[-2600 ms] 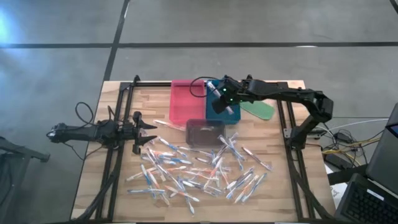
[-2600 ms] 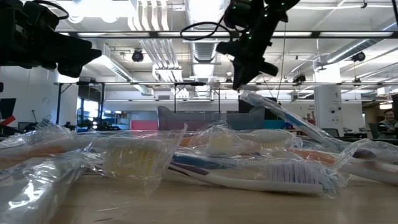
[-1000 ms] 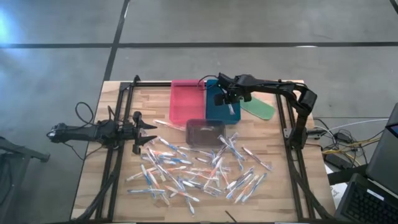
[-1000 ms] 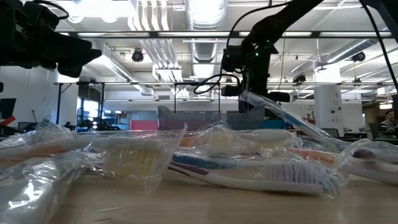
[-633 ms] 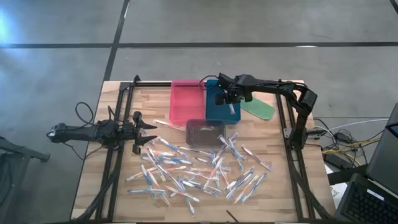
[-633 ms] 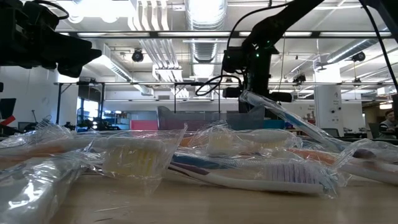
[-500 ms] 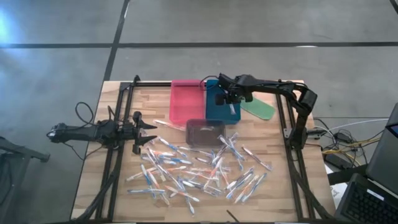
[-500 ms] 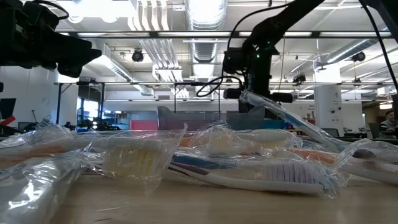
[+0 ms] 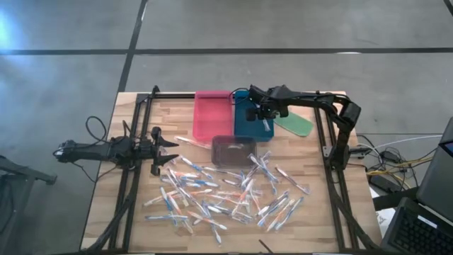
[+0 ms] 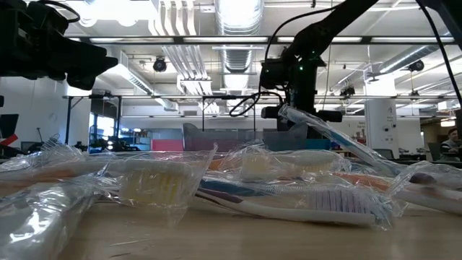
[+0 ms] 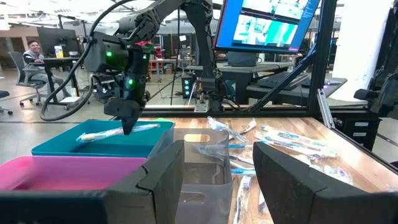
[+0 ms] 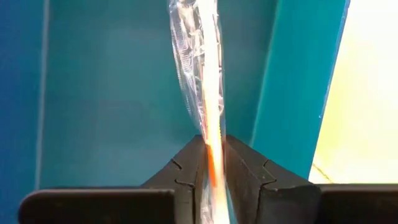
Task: Pick & Place Toothbrushes
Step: Put the orange toothbrush into the blue bin, then put the blue toothbrush into the transparent gray bin
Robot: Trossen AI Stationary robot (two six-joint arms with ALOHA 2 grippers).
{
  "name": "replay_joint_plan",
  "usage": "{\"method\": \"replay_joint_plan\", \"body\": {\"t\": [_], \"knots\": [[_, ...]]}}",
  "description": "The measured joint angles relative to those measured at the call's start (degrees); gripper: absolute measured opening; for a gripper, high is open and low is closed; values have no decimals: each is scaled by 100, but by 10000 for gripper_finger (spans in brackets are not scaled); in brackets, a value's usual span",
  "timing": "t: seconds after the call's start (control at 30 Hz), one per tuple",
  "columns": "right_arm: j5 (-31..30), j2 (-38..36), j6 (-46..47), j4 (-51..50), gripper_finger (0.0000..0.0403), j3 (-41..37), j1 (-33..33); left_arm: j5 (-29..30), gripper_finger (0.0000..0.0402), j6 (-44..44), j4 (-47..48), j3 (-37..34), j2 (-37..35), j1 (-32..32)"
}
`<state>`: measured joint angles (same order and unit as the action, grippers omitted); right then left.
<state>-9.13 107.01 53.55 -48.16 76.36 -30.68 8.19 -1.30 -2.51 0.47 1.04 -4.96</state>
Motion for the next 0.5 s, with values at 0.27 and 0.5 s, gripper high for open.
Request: {"method": "replay_joint_plan", "body": {"t": [0.27, 0.5], "knots": [[0, 0, -42, 24, 108, -4, -13, 0, 197, 0, 0, 0, 1, 0], [1, -16, -226, 43, 147, -4, -16, 2, 197, 0, 1, -1, 0, 1]]}}
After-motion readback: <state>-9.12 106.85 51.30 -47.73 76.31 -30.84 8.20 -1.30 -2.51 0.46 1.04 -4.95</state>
